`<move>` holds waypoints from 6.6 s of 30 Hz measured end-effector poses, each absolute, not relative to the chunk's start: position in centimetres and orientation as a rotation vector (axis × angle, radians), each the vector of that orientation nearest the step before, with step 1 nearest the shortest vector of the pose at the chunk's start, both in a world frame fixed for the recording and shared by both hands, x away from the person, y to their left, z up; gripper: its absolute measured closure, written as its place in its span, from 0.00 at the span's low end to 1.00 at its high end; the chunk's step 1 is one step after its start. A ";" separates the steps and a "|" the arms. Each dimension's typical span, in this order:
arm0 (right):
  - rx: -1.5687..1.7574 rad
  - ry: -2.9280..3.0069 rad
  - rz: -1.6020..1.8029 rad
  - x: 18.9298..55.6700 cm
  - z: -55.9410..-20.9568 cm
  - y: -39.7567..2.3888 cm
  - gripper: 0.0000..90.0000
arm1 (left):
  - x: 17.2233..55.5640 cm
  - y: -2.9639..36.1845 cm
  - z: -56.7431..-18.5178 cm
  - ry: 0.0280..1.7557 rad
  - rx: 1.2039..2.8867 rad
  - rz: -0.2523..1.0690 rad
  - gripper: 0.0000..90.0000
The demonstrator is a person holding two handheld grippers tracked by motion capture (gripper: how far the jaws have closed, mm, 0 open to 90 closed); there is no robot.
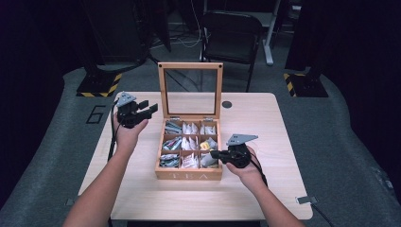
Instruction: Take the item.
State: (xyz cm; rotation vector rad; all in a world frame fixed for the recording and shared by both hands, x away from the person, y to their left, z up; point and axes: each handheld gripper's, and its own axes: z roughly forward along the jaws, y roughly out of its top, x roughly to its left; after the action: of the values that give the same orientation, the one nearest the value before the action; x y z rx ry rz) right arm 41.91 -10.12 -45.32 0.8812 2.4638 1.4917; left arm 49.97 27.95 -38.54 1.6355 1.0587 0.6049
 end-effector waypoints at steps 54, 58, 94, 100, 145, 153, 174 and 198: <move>0.813 2.409 1.489 42.7 -38.7 -10.8 1.00 | 49.9 28.6 -38.3 1.071 1.622 0.621 0.56; 0.821 2.398 1.484 42.8 -38.4 -11.0 1.00 | 49.9 28.7 -38.3 1.071 1.617 0.622 0.56; 0.983 2.238 1.341 42.9 -37.2 -19.1 1.00 | 49.9 28.8 -38.3 1.078 1.622 0.629 0.56; 1.010 2.234 1.320 42.6 -38.0 -20.1 1.00 | 49.9 28.8 -38.3 1.081 1.620 0.630 0.56; 1.077 2.299 1.197 42.0 -43.0 -20.4 1.00 | 49.8 29.1 -38.3 1.082 1.633 0.637 0.56; 1.082 2.319 1.175 42.2 -43.5 -20.4 0.99 | 49.8 29.1 -38.3 1.085 1.629 0.639 0.56; 1.061 2.275 1.250 42.8 -41.6 -19.4 0.84 | 49.7 29.3 -38.2 1.087 1.632 0.640 0.56; 0.964 2.311 1.288 45.9 -37.1 -15.5 0.73 | 49.9 29.6 -38.2 1.092 1.621 0.638 0.56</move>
State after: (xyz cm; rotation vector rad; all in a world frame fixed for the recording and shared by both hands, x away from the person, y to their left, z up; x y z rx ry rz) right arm 45.89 -15.49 -37.05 0.9638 2.3107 1.2876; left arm 49.90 29.64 -38.21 1.6208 1.0918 0.6384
